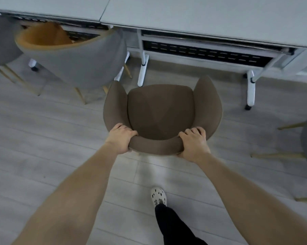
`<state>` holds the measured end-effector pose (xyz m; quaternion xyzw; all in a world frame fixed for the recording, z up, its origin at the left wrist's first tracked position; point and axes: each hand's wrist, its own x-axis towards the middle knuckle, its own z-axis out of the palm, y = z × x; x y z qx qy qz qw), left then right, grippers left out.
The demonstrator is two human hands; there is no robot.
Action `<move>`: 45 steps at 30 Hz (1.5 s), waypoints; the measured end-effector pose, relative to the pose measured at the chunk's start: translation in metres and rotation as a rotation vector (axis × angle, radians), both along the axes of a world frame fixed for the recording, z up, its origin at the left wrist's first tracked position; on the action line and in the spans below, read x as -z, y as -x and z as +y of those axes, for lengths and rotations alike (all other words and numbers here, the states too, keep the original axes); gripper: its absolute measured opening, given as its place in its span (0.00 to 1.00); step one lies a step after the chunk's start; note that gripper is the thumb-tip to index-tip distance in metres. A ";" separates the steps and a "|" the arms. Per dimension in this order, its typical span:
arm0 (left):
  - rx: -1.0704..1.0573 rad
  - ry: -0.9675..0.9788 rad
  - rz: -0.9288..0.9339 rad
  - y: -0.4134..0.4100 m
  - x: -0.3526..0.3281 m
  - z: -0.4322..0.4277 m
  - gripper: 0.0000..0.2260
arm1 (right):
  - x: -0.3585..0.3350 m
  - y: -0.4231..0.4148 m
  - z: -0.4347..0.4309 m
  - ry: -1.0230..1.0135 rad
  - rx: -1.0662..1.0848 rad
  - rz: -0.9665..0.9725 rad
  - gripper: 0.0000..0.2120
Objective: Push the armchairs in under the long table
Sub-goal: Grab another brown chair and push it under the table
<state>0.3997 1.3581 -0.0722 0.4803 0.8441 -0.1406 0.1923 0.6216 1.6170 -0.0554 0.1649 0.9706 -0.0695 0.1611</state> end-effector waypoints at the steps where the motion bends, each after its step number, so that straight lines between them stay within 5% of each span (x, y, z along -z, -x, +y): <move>1: 0.006 -0.006 -0.008 0.021 0.000 0.004 0.33 | -0.001 0.017 0.002 0.003 0.009 -0.003 0.40; 23: 0.304 0.012 -0.018 0.333 -0.010 0.063 0.30 | -0.010 0.271 -0.015 0.001 0.289 -0.007 0.40; 39: 0.381 -0.011 -0.006 0.341 -0.020 0.076 0.28 | -0.003 0.279 -0.006 -0.014 0.312 -0.028 0.39; 45: 0.323 0.173 -0.013 0.327 -0.041 0.085 0.34 | -0.021 0.274 -0.009 0.023 0.285 -0.068 0.42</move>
